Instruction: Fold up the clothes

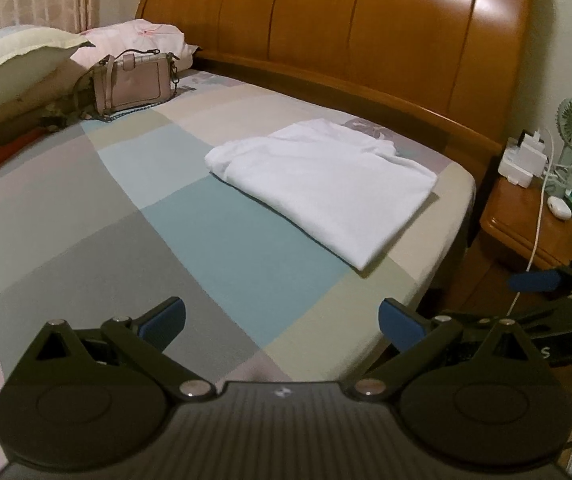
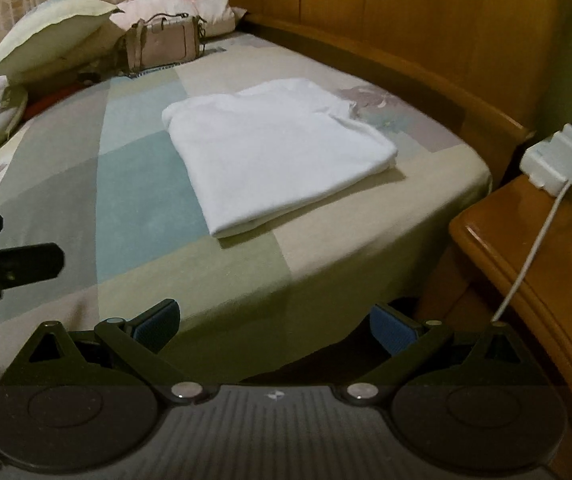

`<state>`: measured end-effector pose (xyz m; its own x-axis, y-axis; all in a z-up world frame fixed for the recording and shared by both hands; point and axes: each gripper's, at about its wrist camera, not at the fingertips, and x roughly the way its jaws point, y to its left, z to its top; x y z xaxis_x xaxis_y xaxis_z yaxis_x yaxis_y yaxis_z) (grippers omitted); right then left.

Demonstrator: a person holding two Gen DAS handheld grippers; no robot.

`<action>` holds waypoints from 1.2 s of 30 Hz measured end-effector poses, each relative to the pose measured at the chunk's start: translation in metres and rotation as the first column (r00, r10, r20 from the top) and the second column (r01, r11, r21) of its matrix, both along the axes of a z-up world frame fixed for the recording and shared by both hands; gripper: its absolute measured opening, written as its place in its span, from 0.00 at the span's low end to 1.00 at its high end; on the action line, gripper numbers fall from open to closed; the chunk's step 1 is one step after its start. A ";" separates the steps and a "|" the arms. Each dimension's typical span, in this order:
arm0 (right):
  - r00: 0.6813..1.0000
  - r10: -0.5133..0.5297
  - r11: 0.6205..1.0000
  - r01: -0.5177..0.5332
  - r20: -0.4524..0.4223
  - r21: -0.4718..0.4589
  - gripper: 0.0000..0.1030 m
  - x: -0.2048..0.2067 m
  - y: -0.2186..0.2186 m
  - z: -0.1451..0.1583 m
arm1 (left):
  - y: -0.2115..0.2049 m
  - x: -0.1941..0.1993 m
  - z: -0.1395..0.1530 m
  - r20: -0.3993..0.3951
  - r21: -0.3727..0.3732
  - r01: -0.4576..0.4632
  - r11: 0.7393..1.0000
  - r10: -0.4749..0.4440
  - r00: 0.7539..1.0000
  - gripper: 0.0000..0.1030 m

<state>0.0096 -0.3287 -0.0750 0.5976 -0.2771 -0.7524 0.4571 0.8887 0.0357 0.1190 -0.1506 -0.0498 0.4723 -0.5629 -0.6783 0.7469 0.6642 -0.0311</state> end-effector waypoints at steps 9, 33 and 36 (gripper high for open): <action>1.000 0.012 0.999 -0.011 0.023 -0.043 1.00 -0.030 0.017 0.018 | 0.003 -0.027 0.008 0.002 -0.020 -0.005 1.000 0.005 1.000 0.99; 0.996 0.032 0.997 -0.027 0.082 -0.067 1.00 -0.056 0.029 0.036 | 0.017 -0.047 0.019 0.013 -0.041 -0.033 0.999 0.033 0.999 0.99; 0.996 0.033 0.998 -0.028 0.082 -0.063 1.00 -0.056 0.029 0.035 | 0.016 -0.046 0.019 0.012 -0.039 -0.032 0.999 0.033 0.999 0.99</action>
<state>-0.0460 -0.2996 -0.0395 0.6658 -0.3021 -0.6822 0.4274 0.9039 0.0169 0.0726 -0.1341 -0.0311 0.4992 -0.5730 -0.6499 0.7254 0.6866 -0.0482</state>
